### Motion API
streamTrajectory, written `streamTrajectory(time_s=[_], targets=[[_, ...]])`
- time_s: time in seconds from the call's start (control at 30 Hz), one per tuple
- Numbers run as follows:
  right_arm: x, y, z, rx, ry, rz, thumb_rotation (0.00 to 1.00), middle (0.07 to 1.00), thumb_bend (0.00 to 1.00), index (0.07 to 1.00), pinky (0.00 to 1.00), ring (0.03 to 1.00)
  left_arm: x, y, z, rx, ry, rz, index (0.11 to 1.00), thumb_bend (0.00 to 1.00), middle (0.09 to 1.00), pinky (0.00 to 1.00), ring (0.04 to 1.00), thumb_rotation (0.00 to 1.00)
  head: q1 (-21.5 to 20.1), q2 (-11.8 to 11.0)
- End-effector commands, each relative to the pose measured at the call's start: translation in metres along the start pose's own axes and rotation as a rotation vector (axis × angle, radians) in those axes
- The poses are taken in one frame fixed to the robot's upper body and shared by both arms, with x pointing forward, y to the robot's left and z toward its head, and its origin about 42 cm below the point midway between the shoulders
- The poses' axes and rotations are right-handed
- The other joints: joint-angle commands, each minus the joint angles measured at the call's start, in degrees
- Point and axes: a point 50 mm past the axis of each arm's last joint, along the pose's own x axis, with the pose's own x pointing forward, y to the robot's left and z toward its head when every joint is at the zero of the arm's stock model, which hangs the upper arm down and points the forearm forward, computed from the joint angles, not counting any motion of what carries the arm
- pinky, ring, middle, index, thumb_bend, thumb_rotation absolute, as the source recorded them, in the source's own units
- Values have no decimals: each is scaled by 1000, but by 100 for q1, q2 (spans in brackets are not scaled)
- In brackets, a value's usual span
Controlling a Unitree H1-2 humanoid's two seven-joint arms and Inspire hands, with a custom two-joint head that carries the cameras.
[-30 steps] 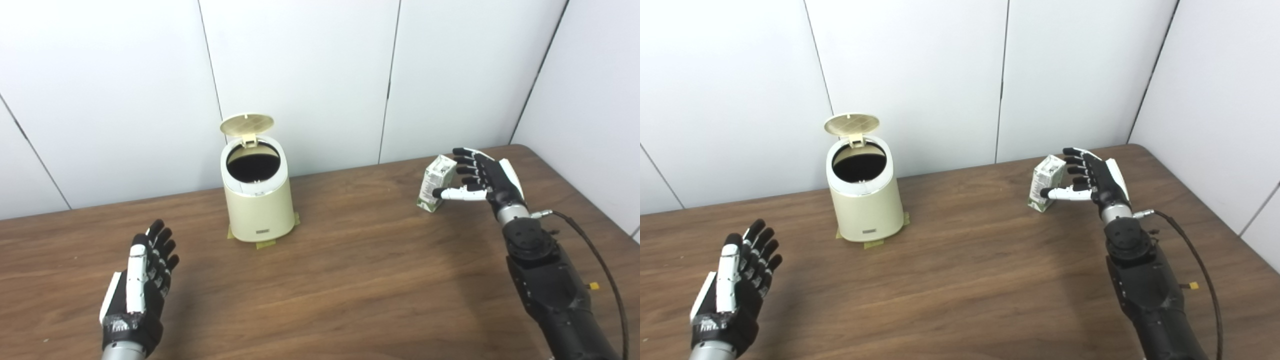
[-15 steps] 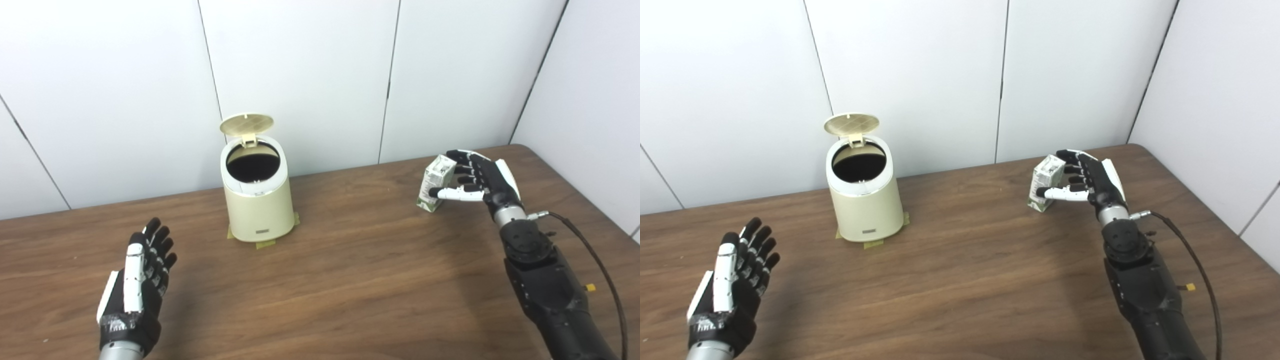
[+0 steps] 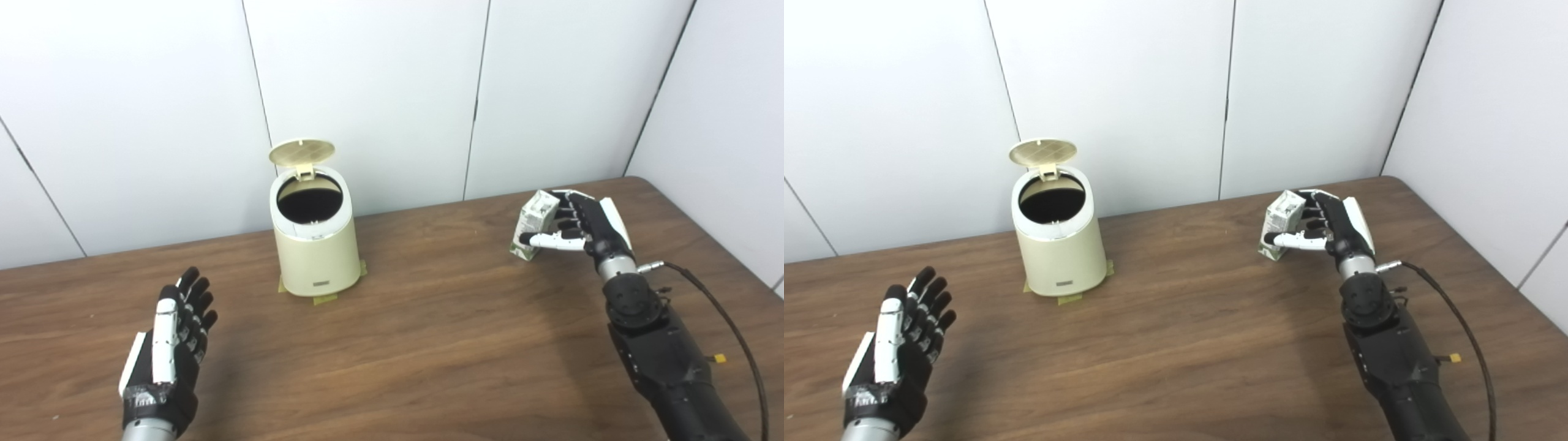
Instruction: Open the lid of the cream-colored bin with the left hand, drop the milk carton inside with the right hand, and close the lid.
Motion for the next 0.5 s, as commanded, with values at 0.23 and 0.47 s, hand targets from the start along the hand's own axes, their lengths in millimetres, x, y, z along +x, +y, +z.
streamTrajectory(time_s=[0.23,0.47], targets=[[10,-10,23,-20,-143,-189,0,433,528,515,290,349,4,-6,15,18,-74,-46,986,461,979,1000,1000,960,-9,5],[5,-7,24,8,-156,-250,0,475,520,511,317,372,3,-6,15,16,-72,-51,989,469,981,1000,1000,958,-13,13]])
